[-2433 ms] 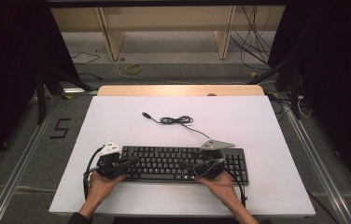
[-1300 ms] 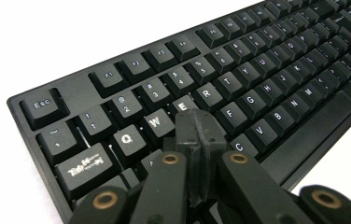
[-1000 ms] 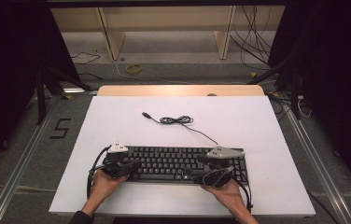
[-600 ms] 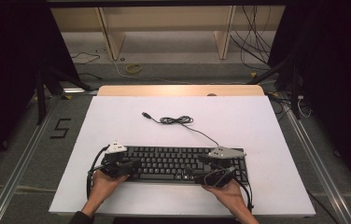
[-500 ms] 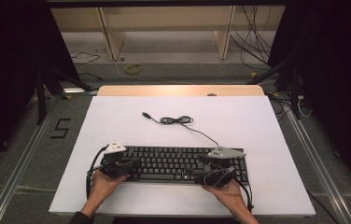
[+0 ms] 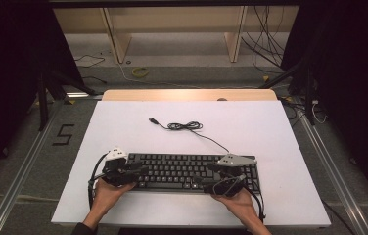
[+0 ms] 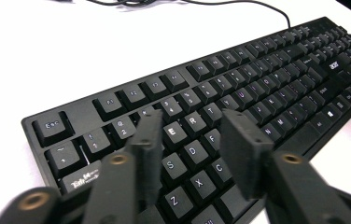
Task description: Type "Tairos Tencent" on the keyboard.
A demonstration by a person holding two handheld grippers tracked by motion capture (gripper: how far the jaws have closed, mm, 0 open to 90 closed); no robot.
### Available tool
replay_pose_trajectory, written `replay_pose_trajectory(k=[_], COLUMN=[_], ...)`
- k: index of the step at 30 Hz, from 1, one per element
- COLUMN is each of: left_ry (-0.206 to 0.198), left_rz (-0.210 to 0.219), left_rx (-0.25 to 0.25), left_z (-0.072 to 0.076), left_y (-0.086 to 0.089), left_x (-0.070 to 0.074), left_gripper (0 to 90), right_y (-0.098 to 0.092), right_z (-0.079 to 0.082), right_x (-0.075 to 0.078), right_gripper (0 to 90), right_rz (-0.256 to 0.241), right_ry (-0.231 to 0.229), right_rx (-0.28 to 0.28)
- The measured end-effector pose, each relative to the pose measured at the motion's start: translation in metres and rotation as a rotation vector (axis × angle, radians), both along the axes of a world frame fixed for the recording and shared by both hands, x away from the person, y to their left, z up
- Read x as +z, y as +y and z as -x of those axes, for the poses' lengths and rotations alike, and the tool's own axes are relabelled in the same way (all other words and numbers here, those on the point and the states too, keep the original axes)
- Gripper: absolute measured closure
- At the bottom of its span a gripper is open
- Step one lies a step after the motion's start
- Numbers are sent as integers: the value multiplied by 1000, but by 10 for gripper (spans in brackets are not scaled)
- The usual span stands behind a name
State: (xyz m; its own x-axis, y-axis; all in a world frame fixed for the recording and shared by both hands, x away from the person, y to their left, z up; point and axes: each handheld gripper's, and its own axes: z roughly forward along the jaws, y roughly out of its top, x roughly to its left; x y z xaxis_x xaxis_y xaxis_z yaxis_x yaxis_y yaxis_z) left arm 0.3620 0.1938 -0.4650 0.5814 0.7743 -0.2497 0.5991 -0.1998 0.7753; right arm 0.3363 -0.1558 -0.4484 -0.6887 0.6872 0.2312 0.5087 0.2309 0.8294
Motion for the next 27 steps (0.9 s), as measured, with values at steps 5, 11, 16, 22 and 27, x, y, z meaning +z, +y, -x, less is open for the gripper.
replay_pose_trajectory(k=[5, 11, 16, 22, 27], left_ry=[-7, -14, -33, -43, -43], left_rz=[26, 78, 95, 110, 112], left_rx=[0, -9, -15, -15, -24], left_z=[1, 3, 5, 10, 13], left_y=[0, 0, 0, 2, 3], left_x=[1, 3, 5, 7, 5], left_gripper=[460, 386, 360, 342, 329], right_y=[1, 3, 8, 16, 25], right_z=[0, 1, 2, 3, 3], right_x=[0, -1, -3, -6, -9], right_gripper=[286, 288, 305, 369, 465], right_rz=[1, 3, 10, 6, 10], right_ry=[-2, 2, 5, 13, 12], right_rx=[3, 15, 32, 55, 85])
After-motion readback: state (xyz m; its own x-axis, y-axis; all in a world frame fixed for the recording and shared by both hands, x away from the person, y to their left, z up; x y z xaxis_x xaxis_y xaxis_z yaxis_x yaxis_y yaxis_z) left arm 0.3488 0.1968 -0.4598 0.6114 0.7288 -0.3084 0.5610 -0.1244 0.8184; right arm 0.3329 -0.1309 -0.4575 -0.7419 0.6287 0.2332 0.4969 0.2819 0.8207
